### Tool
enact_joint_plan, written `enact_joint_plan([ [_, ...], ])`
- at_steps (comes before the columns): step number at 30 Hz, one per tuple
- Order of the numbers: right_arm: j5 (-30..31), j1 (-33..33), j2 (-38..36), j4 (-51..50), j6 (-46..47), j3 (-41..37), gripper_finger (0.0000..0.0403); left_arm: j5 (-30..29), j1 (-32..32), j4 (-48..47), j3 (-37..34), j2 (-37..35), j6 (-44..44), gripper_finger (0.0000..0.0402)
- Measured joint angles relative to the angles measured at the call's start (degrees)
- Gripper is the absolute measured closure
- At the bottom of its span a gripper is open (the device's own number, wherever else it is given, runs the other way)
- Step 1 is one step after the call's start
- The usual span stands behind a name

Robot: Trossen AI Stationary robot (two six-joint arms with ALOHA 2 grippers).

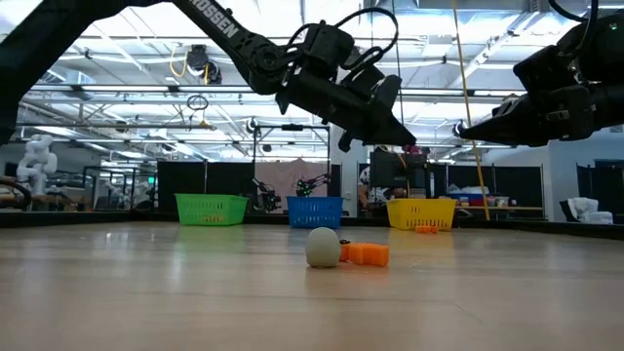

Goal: Sort Halloween decoration
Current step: Put the purple skeleton toy into the yellow bin

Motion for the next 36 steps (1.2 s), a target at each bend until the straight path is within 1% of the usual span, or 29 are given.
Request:
enact_joint_plan([
  [5,0.00,0.00,0.00,-0.02,0.00,0.00,0.0403,-1.06,2.38,1.11,-0.02,0.04,-0.01,0.0401],
  [9,-0.02,0.00,0.00,-0.03,0.00,0.00,0.0403,-1.13,4.29,4.92,0.92,1.51,-0.56,0.0401],
  [12,-0.02,0.00,-0.02,-0.02,0.00,0.00,0.0403,0.13,5.46,4.57,4.80,5.49,-1.58,0.0402],
  [14,0.00,0.00,0.00,-0.04,0.00,0.00,0.0403,1.37,5.88,2.42,8.51,8.54,-1.64,0.0401],
  [19,0.00,0.02,-0.01,-0.02,0.00,0.00,0.0403,1.69,6.24,-4.22,17.55,14.64,-1.59,0.0401],
  [22,0.00,0.00,-0.02,-0.03,0.00,0.00,0.0403,0.91,6.62,-7.13,20.34,16.37,-1.61,0.0402],
  [25,-0.02,0.00,-0.02,-0.02,0.00,0.00,0.0403,-0.17,6.94,-7.70,21.27,16.70,-1.60,0.0401],
  [32,0.00,0.00,-0.02,-0.02,0.00,-0.02,0.0403,-0.14,7.12,-8.41,21.31,16.76,-1.10,0.0400],
  [34,-0.02,0.00,-0.02,-0.02,0.00,0.00,0.0403,0.51,7.12,-8.34,21.31,16.76,-1.09,0.0391],
  [36,-0.02,0.00,-0.02,-0.03,0.00,-0.01,0.0403,0.69,7.12,-8.39,21.31,16.76,-1.09,0.0373],
])
